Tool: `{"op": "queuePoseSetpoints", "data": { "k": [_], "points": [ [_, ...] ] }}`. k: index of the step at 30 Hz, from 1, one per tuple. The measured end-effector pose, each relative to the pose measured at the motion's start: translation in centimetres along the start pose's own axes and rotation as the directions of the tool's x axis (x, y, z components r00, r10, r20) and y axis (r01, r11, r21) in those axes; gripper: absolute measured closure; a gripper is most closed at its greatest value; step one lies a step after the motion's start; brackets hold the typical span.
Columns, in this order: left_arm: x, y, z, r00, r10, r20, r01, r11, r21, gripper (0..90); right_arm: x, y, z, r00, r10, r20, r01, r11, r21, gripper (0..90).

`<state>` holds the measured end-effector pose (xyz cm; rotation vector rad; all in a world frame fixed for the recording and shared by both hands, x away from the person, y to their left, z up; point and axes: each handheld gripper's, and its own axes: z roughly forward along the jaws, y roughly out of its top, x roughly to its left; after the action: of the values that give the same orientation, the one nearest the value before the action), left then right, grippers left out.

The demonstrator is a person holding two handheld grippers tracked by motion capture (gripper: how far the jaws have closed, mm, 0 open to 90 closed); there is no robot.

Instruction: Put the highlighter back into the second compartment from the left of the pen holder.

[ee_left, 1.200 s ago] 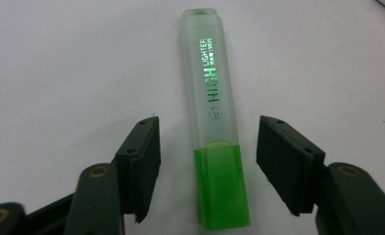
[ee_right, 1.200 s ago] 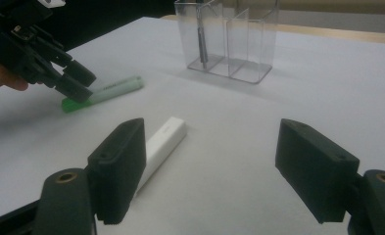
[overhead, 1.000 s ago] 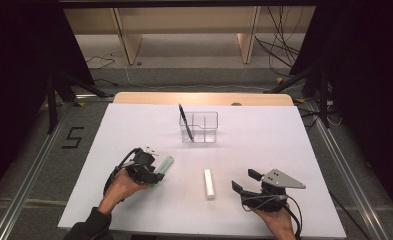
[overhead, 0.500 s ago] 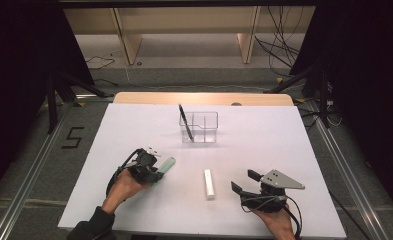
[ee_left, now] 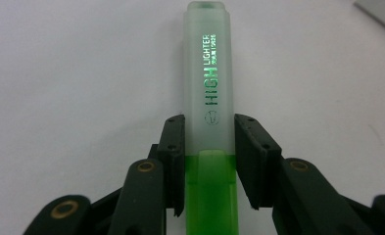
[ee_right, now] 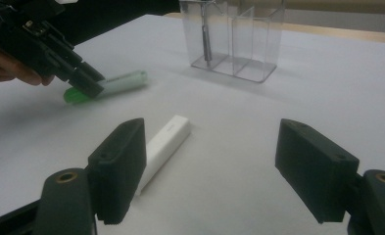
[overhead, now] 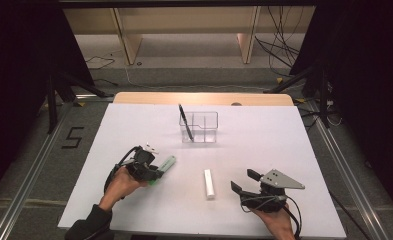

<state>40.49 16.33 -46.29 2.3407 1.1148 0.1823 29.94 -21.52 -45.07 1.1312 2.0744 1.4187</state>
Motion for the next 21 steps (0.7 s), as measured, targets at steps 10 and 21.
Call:
{"op": "queuePoseSetpoints", "data": {
  "k": [10, 21],
  "points": [
    [-2.3, 2.7, -1.5, 0.9891, 0.088, 0.118, -0.087, 0.9961, -0.015, 66.5, 1.3, 0.8, 0.4, 0.9981, -0.059, -0.017, 0.058, 0.998, -0.013, 28.1],
    [-6.2, 4.9, -0.8, 0.9511, 0.186, 0.246, -0.197, 0.9803, 0.018, 66.5, 3.8, 1.8, 1.4, 0.9729, -0.224, -0.055, 0.225, 0.974, -0.004, 28.1]
  ]
}}
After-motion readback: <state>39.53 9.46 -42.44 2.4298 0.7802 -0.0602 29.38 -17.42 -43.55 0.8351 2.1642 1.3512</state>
